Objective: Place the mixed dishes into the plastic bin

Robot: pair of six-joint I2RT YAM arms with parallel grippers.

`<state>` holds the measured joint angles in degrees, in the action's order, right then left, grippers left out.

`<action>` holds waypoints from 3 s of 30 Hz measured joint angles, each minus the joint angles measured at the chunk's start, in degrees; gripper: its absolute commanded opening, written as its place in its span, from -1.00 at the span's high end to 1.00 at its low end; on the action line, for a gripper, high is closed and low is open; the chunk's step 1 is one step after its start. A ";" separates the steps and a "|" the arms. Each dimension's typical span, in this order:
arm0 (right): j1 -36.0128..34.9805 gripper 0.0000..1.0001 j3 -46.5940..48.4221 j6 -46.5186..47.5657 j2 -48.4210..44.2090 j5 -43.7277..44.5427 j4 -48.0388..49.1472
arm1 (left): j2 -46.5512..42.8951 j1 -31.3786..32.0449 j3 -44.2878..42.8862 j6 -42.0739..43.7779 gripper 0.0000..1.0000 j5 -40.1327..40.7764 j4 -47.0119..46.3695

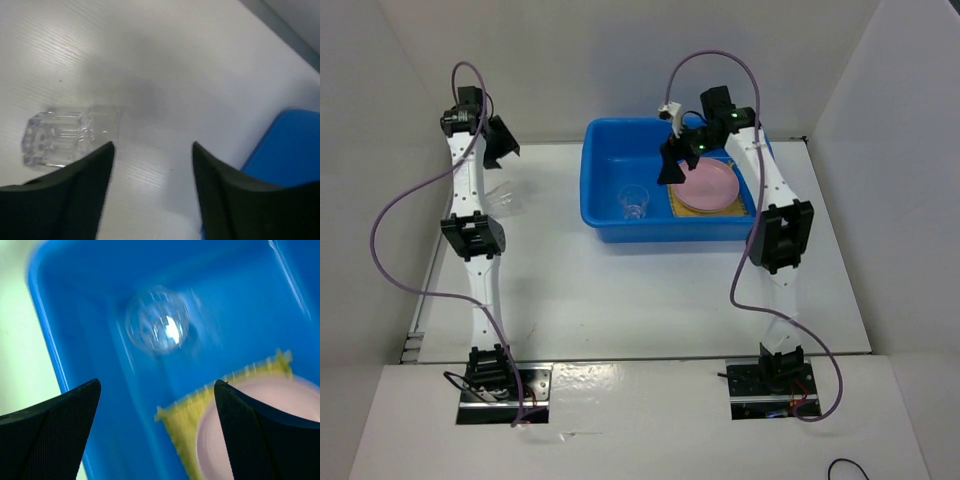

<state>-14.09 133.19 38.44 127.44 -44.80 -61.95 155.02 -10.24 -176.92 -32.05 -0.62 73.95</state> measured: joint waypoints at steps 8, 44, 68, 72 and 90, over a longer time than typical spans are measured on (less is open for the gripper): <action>-10.62 -0.97 37.16 -10.21 19.96 -8.90 1.55 | -16.72 -1.66 5.16 -3.69 -0.92 7.21 -0.96; -13.73 -0.84 44.52 -43.04 30.23 -29.40 21.68 | 5.42 -4.87 13.62 -0.83 0.05 3.50 -1.14; -22.21 -0.97 42.18 -11.63 30.14 -14.40 -5.81 | -21.24 1.92 61.86 -6.03 -0.09 8.39 -10.69; -27.65 -0.97 42.95 -10.21 30.36 -11.30 -5.81 | -28.72 -0.13 69.81 -6.08 -0.22 8.26 -14.01; -32.57 -0.97 34.86 -7.02 32.06 -12.59 -5.97 | -41.88 -1.99 82.71 -5.77 -0.28 7.19 -17.84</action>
<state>-46.65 168.05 31.42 159.50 -57.39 -67.92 113.14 -12.23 -94.21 -37.82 6.57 56.12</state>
